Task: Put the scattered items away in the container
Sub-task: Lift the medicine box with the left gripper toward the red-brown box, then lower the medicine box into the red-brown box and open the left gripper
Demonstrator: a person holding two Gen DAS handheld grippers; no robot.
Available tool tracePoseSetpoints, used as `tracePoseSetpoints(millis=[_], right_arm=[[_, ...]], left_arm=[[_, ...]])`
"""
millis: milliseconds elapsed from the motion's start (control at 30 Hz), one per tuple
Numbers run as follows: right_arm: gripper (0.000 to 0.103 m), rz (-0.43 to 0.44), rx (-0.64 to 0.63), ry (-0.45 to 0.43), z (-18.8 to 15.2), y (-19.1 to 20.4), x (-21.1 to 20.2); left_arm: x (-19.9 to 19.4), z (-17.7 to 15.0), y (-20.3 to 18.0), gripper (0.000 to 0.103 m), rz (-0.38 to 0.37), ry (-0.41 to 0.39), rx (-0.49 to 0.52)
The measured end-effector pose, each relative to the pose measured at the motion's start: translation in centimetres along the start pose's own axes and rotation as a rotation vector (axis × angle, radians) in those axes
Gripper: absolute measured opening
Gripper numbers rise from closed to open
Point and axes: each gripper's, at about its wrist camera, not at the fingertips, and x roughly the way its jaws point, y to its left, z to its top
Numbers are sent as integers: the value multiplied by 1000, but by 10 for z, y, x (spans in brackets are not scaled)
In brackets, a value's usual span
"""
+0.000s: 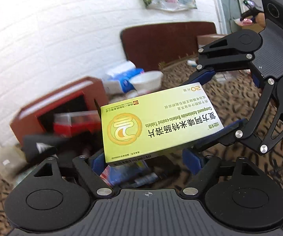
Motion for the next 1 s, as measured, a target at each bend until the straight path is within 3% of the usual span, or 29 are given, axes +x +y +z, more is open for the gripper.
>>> tracePoseSetpoints(millis=[367, 600, 833, 1000], right_arm=[[71, -59, -43, -75, 50, -89, 31], [71, -67, -39, -79, 67, -167, 91], [71, -21, 36, -38, 58, -231, 178], [75, -15, 108, 11, 39, -251, 220]], left_arm=[[32, 88, 71, 87, 134, -35, 32], [102, 132, 139, 87, 189, -11, 33], [183, 135, 200, 86, 211, 65, -31], [220, 125, 210, 87, 245, 145, -70]])
